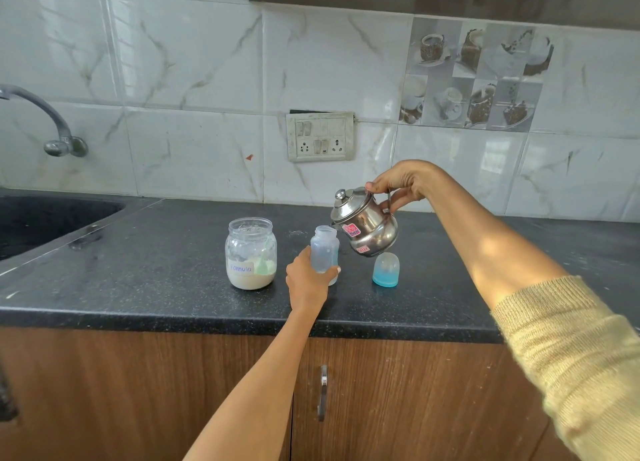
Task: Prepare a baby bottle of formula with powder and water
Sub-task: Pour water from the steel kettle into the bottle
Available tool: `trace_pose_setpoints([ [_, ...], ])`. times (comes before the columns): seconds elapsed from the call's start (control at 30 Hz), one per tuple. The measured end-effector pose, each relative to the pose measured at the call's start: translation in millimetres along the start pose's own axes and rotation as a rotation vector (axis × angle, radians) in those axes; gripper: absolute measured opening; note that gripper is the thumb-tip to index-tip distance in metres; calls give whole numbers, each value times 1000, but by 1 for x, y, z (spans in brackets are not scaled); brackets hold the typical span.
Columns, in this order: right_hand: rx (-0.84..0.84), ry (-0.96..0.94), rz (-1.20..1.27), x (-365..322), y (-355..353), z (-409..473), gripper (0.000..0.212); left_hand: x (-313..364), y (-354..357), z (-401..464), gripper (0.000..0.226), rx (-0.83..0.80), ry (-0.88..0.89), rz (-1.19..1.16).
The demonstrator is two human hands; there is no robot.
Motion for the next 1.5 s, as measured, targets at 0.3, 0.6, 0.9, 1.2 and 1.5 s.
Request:
trace_pose_setpoints([
  [0.3,-8,7,-66,-7,0,-1,43,-2,1,2,55,1,9,12],
  [0.6,-11,3,-130,-15,2,0,45,-2,2,3,58,4,4,3],
  [0.9,-26,0,-165,-17,3,0,42,-3,3,4,58,1,-8,13],
  [1.2,-19,3,-204,-20,3,0,41,-4,2,3,55,5,-4,-12],
  [1.5,-16,4,-230,-22,3,0,43,-4,2,2,60,6,-17,-14],
])
Point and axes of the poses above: each hand's wrist, its own z-axis towards the middle knuckle, its own y-axis out of the palm, x = y × z, the point moved 5 cm from there along z, towards the middle knuckle, and after that the axes turned 5 degrees about -x, right-handed, at the moved point
